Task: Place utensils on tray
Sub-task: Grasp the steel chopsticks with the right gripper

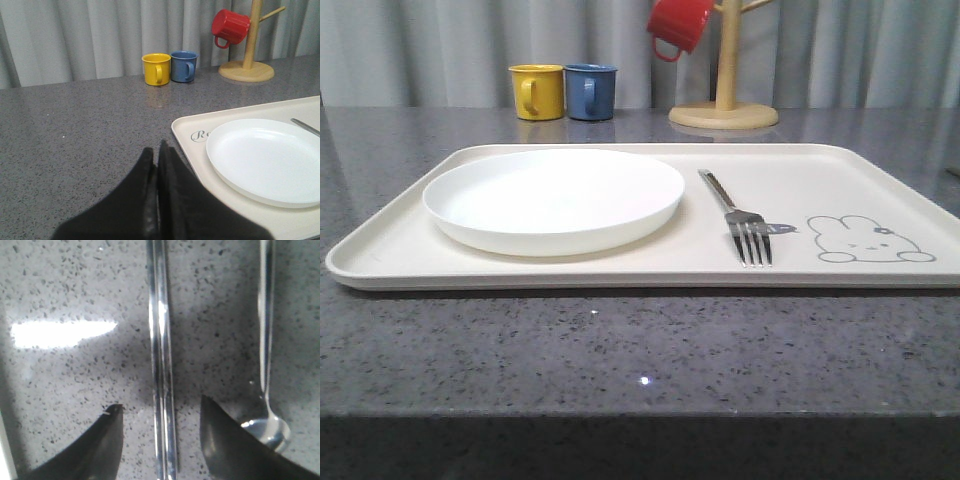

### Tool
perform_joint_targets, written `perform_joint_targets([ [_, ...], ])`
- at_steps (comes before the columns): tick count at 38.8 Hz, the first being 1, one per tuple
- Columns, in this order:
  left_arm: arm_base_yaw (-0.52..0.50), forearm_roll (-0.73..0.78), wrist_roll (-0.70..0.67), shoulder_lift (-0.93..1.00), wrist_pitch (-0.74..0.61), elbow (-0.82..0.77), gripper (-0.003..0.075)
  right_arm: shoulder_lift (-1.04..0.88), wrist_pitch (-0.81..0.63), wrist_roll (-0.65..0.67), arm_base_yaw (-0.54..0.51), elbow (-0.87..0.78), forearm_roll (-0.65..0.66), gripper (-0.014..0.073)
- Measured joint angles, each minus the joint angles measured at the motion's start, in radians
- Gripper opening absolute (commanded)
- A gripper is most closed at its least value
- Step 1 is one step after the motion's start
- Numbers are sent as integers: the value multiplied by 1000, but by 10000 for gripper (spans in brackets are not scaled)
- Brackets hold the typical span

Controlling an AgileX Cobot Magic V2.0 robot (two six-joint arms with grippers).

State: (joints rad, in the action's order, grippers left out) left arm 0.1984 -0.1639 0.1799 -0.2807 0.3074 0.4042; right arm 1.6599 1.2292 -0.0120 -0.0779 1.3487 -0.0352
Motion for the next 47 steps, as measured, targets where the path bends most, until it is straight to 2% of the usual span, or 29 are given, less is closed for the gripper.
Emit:
perform_joint_targets([
  [6,0,0,0,0,0,0,-18,33,-5,-2,0,0,-1,372],
  [12,0,0,0,0,0,0,-18,43,-19,-2,0,0,-2,276],
  [23,0,0,0,0,0,0,-18,63,-40,-4,10,0,-4,258],
  [31,0,0,0,0,0,0,-18,65,-38,-4,10,2,13,-22],
  [34,0,0,0,0,0,0,-18,66,-33,-4,10,6,13,-78],
  [47,0,0,0,0,0,0,-18,3,-12,39,22,69,4,-77],
])
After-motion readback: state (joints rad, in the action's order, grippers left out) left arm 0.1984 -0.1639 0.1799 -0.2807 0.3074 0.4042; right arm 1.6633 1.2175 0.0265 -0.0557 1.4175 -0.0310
